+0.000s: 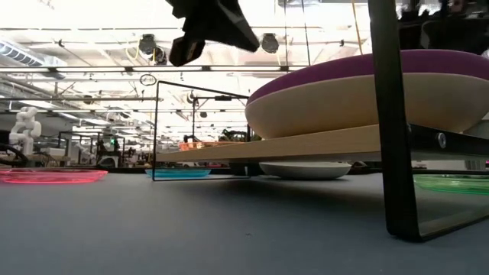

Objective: Place and stack plates onto a shelf
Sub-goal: Adjust the small orange plate on the shelf

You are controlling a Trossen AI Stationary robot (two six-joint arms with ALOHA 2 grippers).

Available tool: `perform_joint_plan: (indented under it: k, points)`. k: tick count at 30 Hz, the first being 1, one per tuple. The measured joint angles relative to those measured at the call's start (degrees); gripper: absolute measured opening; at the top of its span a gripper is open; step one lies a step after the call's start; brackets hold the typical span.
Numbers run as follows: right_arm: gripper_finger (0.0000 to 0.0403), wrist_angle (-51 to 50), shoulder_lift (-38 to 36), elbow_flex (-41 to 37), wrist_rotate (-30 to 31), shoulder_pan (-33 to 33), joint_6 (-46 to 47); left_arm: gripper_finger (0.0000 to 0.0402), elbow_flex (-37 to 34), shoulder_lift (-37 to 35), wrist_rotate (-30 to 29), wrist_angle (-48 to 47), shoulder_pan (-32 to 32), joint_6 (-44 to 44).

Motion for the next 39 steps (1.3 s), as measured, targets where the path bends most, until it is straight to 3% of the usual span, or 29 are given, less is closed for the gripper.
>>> perform_joint_plan:
  k: [9, 12, 16, 22, 29, 39]
  points:
    - [0.0, -0.69, -0.04, 1.7, -0.19, -5.35, 9.46, 0.0023, 0.04, -1.26, 0.0, -6.25, 6.44, 2.03]
    - [0.0, -0.22, -0.11, 4.12, 2.41, -5.71, 9.74, 0.0023, 0.02, -1.15, -0.09, -8.36, 9.75, 2.26]
    - [0.0, -0.36, -0.09, 5.43, 7.34, -7.07, 8.93, 0.0023, 0.02, -0.67, -0.08, -8.59, 13.91, 8.16]
    - [0.0, -0.42, -0.06, 5.44, 8.28, -8.63, 9.15, 0.0023, 0.03, 1.73, 0.11, -9.12, 18.6, 20.11]
    - [0.0, -0.62, -0.04, 5.44, 10.76, -8.73, 11.76, 0.0023, -0.04, 6.47, 2.51, -7.18, 19.51, 24.68]
    - [0.0, -4.56, 0.02, 5.44, 10.71, -8.77, 8.77, 0.0023, 0.15, 3.3, -0.43, -4.11, 18.03, 20.99]
